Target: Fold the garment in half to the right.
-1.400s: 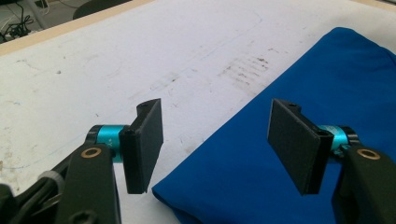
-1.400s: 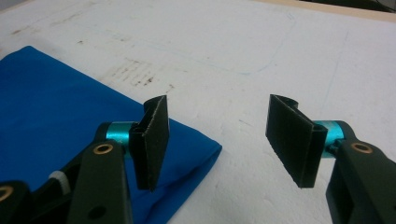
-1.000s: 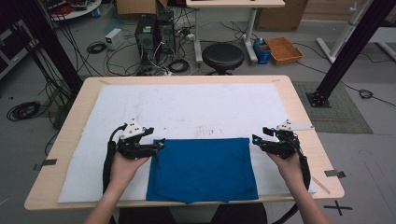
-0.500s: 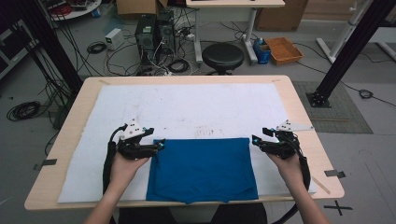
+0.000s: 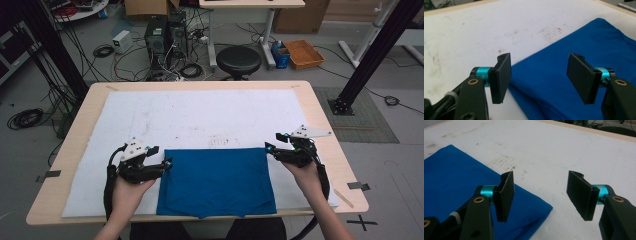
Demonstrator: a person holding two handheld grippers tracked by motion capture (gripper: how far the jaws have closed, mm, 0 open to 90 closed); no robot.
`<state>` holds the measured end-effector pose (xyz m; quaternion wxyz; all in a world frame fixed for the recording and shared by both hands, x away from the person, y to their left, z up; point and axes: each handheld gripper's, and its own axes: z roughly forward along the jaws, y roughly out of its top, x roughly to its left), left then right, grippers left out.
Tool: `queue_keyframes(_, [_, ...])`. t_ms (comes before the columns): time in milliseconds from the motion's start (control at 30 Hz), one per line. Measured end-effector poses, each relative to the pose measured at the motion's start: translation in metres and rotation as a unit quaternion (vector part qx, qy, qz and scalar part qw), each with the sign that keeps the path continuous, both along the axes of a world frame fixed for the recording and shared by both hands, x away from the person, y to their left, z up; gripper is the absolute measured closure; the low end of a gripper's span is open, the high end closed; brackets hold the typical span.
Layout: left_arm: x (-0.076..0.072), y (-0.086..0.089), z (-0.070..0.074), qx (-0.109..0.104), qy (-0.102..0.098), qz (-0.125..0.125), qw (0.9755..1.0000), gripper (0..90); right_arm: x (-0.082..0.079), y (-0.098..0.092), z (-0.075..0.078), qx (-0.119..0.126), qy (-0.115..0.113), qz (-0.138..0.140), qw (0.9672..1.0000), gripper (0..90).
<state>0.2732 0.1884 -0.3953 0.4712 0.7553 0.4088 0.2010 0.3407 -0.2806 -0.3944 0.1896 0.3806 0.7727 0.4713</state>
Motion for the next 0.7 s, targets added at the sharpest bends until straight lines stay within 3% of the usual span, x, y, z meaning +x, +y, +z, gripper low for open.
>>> queue_keyframes(167, [-0.031,0.005,-0.005,-0.015,0.023,0.023,0.9994,36.4,0.000,0.013,0.005,-0.004,-0.012,0.016,0.9998,39.5])
queue_keyframes(333, [-0.049,0.007,-0.019,-0.019,0.056,0.035,0.9976,37.3,0.001,0.024,0.005,-0.007,-0.014,0.028,0.9995,39.5])
queue_keyframes(467, [-0.060,0.006,-0.032,-0.026,0.094,0.054,0.9938,39.5,0.001,0.032,0.005,-0.009,-0.013,0.039,0.9991,39.5])
queue_keyframes(700, [-0.076,-0.005,-0.046,-0.025,0.121,0.089,0.9883,40.6,0.003,0.047,0.007,-0.008,-0.010,0.054,0.9985,39.5])
